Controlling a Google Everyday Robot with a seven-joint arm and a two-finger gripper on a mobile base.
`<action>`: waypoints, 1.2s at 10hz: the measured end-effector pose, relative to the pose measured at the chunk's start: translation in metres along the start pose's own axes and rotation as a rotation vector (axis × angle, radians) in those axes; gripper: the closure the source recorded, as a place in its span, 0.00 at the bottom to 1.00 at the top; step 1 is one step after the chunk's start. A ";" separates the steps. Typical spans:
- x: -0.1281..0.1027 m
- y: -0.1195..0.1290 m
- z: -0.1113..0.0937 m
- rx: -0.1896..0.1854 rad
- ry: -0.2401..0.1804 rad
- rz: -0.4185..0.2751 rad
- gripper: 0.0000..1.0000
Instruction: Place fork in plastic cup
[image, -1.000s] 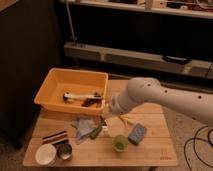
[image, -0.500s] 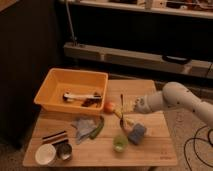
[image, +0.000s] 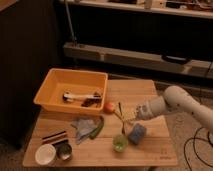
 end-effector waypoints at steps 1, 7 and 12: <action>0.019 0.005 0.001 -0.021 0.003 -0.010 0.92; 0.044 0.023 0.022 -0.126 0.023 -0.089 0.92; 0.028 0.044 0.049 -0.188 0.044 -0.146 0.92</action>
